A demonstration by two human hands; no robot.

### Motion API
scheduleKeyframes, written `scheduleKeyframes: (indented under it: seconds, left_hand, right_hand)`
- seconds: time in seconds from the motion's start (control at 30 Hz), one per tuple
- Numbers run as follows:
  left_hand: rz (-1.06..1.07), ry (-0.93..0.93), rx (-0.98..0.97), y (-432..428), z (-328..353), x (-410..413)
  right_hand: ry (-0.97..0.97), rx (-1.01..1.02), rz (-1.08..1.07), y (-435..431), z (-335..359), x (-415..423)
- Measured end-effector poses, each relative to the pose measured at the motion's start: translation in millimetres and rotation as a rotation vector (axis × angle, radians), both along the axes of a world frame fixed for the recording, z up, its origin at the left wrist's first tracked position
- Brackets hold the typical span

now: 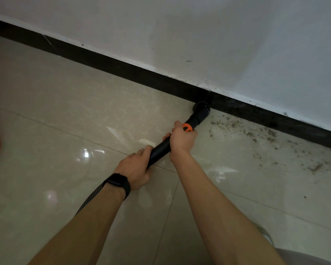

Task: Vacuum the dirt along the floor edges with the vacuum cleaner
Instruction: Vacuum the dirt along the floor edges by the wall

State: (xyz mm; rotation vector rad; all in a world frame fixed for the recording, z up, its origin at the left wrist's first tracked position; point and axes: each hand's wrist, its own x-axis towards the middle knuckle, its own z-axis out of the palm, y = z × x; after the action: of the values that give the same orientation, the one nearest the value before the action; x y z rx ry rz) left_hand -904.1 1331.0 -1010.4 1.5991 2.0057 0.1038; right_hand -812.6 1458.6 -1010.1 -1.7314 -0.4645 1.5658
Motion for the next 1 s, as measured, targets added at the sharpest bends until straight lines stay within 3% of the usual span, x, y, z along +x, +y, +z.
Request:
scheduleKeyframes:
  seconds: [0.2, 0.57, 1.0]
  left_hand:
    - [0.01, -0.028, 0.004, -19, 2, -16]
    - [-0.25, 0.041, -0.035, -90, -2, -19]
    - [-0.277, 0.074, 0.023, -66, -7, 6]
  right_hand:
    - [-0.01, -0.028, 0.05, -16, 5, -16]
    - [0.011, -0.091, -0.153, -115, 0, 20]
    - [0.046, -0.034, -0.186, -88, -1, 39]
